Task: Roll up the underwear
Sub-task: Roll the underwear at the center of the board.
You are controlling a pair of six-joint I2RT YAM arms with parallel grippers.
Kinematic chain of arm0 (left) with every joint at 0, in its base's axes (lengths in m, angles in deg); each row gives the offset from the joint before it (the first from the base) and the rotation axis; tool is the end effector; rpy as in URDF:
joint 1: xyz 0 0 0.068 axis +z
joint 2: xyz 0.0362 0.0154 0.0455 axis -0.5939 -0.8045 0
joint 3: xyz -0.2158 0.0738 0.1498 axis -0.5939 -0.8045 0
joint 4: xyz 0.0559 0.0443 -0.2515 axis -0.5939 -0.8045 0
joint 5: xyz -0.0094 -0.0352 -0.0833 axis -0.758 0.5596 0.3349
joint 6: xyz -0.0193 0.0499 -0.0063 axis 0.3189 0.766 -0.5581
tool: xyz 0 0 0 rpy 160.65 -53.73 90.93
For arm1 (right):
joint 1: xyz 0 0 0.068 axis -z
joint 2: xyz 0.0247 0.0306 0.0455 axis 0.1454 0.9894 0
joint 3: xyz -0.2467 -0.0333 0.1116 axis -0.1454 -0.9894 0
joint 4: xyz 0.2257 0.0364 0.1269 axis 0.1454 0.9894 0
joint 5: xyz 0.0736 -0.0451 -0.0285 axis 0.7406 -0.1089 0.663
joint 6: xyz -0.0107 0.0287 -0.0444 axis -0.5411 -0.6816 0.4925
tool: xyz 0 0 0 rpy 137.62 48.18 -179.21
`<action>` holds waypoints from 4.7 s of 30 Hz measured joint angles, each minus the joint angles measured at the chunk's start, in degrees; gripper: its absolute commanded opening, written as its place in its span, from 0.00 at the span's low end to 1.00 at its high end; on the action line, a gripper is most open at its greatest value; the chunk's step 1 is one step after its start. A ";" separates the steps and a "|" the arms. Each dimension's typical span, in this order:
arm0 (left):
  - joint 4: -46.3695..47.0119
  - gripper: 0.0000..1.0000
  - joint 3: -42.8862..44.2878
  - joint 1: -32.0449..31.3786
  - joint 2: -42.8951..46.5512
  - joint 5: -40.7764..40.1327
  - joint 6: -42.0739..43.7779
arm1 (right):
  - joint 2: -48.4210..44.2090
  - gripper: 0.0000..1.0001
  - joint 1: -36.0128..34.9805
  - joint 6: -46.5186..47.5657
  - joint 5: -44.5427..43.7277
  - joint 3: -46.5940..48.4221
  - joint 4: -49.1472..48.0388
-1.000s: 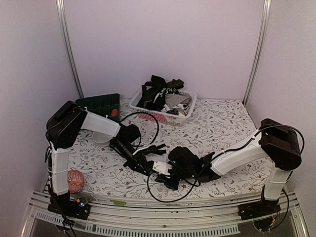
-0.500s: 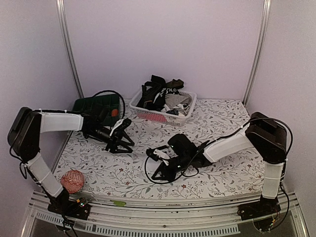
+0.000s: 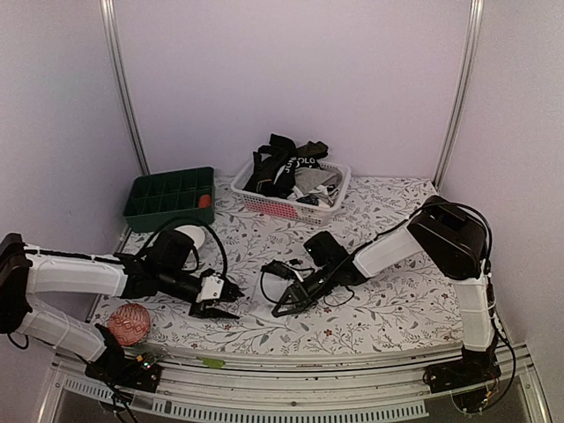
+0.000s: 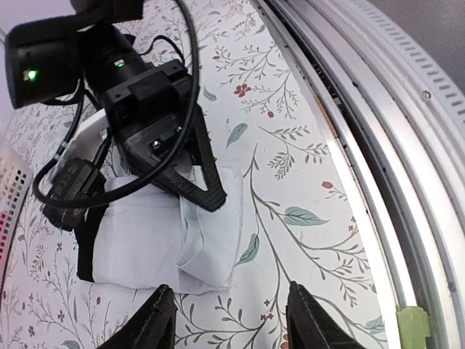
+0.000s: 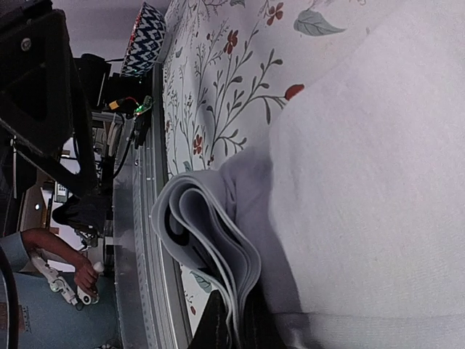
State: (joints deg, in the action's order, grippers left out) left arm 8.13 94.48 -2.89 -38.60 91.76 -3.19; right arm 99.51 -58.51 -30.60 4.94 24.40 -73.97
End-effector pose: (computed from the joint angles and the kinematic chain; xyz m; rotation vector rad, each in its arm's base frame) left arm 0.1669 -0.1650 0.1678 1.7848 1.3765 -0.6878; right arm 0.2406 0.3330 0.0806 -1.1283 2.4216 1.6456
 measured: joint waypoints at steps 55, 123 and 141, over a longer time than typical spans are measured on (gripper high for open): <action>-40.98 0.00 49.70 -9.81 -47.82 2.69 23.89 | -50.25 0.52 -14.19 12.74 -49.75 -31.85 1.68; 9.11 0.53 1.70 -11.26 -5.86 -6.14 -2.95 | -8.22 0.00 0.59 -4.57 1.27 -13.09 -4.50; 13.18 0.12 7.82 -16.76 -22.40 -17.42 6.69 | -1.95 0.12 1.57 -10.27 9.31 -6.43 -0.61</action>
State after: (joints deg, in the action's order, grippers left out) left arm 21.31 102.31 -19.66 -61.01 74.34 3.50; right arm 97.56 -56.94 -40.87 14.25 17.97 -74.59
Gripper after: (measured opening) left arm 0.310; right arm 0.093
